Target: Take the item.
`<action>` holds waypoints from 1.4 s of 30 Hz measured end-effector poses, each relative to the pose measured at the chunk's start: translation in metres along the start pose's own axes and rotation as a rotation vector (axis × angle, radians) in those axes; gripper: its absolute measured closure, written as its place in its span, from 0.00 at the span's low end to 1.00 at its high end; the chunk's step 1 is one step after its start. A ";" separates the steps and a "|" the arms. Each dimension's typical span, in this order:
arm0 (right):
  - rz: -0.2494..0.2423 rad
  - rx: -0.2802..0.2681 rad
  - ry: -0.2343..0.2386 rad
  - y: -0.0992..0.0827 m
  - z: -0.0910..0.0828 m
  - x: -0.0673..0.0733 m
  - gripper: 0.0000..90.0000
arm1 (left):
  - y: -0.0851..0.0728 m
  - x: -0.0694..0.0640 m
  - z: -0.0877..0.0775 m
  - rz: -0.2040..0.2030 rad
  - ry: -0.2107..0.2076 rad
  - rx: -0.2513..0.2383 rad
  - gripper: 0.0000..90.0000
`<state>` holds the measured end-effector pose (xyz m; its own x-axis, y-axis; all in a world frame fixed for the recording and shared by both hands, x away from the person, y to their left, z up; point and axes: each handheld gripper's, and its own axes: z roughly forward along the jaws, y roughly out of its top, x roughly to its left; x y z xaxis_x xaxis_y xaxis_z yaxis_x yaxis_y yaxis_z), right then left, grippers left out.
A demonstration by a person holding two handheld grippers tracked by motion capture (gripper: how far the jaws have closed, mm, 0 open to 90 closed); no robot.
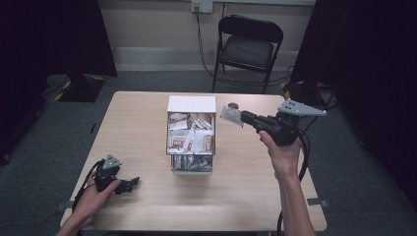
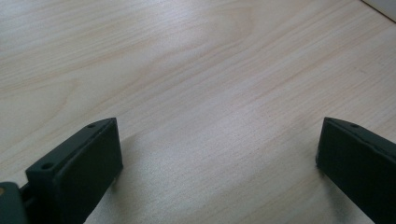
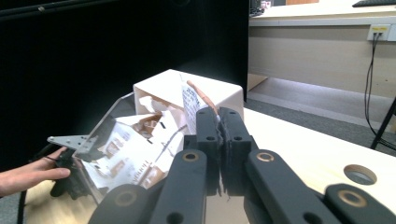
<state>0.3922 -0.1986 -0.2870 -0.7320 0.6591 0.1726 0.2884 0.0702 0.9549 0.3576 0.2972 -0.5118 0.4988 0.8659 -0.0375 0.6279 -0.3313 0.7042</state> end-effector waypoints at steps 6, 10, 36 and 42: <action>0.006 0.002 -0.021 -0.005 0.000 -0.009 0.98 | 0.000 0.000 0.000 0.001 0.001 0.000 0.00; 0.013 0.011 -0.041 -0.009 0.001 -0.016 0.98 | 0.000 0.000 0.000 -0.001 0.000 0.000 0.00; 0.071 0.139 -0.099 -0.055 0.031 -0.047 0.98 | 0.000 0.000 0.000 0.000 -0.001 0.000 0.00; 0.074 0.163 -0.104 -0.066 0.036 -0.052 0.98 | 0.000 0.000 0.000 0.003 0.002 0.000 0.00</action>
<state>0.4336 -0.2103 -0.3676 -0.6399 0.7399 0.2073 0.4416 0.1333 0.8873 0.3577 0.2973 -0.5117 0.4997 0.8655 -0.0345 0.6264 -0.3336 0.7045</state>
